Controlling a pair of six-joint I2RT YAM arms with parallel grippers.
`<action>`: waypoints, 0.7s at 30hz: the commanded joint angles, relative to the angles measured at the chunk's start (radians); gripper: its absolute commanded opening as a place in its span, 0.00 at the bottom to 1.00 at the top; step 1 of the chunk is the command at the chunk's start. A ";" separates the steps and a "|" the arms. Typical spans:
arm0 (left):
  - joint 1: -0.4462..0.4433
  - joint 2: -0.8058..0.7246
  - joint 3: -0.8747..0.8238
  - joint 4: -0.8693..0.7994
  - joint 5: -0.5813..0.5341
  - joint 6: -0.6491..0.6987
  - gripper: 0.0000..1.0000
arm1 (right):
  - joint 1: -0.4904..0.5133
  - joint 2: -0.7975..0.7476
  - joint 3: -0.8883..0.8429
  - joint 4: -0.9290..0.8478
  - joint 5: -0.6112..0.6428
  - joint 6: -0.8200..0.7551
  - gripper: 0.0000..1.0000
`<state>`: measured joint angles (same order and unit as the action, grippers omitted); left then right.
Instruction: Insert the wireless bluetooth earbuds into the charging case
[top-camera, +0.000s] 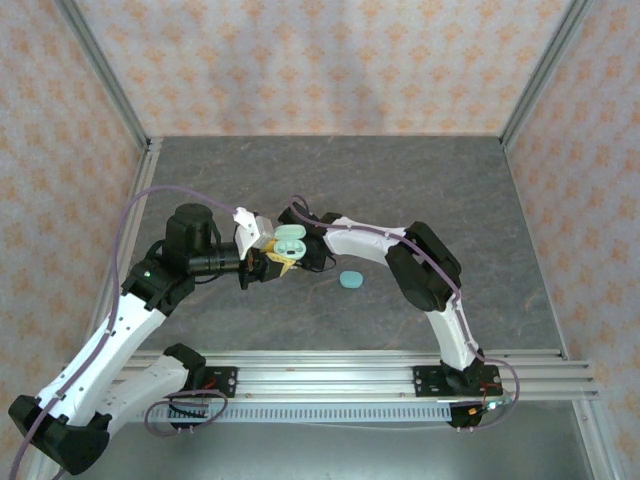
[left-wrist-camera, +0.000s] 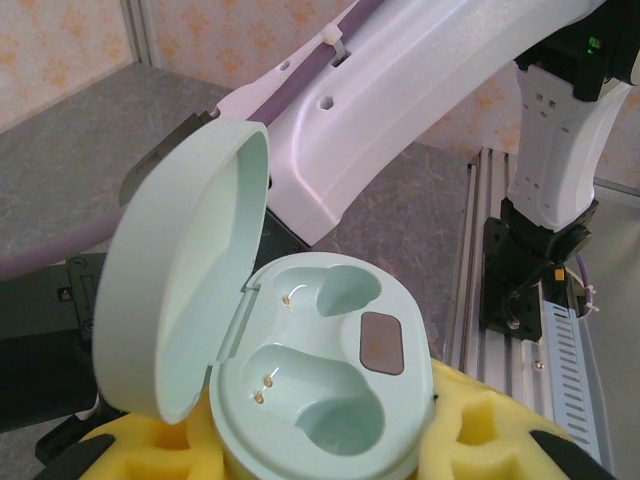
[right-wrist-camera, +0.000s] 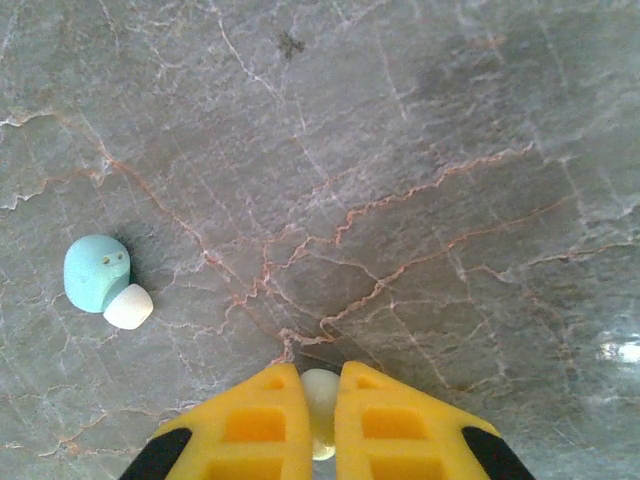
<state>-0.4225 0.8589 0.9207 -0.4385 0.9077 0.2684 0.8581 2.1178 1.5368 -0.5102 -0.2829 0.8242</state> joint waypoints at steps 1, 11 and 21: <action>0.008 -0.012 -0.004 0.006 -0.008 0.025 0.10 | -0.010 -0.017 0.004 -0.057 0.062 -0.050 0.07; 0.005 0.008 -0.048 0.132 -0.014 0.009 0.10 | -0.094 -0.272 -0.101 -0.189 0.153 -0.162 0.02; -0.005 0.073 -0.075 0.280 -0.070 0.003 0.10 | -0.131 -0.562 -0.126 -0.446 0.223 -0.254 0.02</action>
<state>-0.4236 0.9203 0.8494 -0.2485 0.8722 0.2703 0.7319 1.6173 1.4220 -0.8104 -0.1196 0.6167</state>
